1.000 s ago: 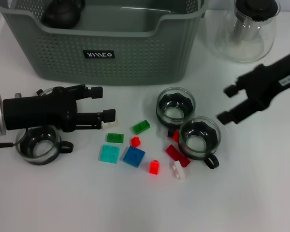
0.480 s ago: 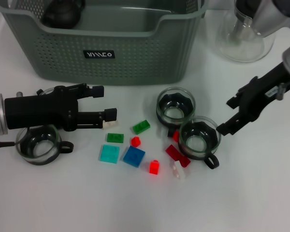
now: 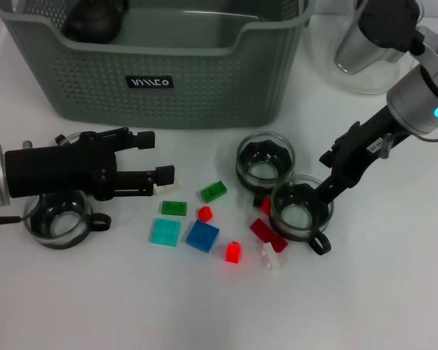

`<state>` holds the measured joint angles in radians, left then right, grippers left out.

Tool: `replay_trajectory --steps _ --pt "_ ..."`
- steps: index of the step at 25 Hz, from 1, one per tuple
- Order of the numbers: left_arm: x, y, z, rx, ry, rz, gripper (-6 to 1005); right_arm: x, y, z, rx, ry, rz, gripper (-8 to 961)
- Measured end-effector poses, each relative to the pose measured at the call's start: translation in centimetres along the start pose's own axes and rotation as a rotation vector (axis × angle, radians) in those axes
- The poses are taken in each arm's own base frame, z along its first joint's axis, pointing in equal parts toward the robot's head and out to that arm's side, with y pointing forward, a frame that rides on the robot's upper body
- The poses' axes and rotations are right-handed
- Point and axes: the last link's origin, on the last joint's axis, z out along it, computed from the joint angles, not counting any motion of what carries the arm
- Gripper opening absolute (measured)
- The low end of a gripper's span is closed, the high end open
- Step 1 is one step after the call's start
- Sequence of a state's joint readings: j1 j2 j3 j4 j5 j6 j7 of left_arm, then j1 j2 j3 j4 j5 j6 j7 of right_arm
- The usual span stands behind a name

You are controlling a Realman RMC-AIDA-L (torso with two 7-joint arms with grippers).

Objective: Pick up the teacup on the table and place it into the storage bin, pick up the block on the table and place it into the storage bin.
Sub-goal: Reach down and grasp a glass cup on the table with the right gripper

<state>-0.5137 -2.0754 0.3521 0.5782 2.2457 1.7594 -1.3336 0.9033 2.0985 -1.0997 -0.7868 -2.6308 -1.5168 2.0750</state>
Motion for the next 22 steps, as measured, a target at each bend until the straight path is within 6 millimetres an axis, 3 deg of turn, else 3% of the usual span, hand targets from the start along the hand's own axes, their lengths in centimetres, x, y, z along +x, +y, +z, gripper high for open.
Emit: replay_trajectory --steps 14,19,22 --pt "-0.1 0.0 0.0 0.001 -0.001 0.002 889 -1.1 0.1 1.5 0.021 0.018 -0.02 930" --pt "0.0 0.0 -0.2 0.003 -0.004 0.003 889 -1.4 -0.1 2.0 0.039 0.033 -0.005 718" --pt "0.0 -0.1 -0.2 0.004 -0.005 0.004 889 -1.4 0.1 2.1 0.036 0.035 -0.008 651"
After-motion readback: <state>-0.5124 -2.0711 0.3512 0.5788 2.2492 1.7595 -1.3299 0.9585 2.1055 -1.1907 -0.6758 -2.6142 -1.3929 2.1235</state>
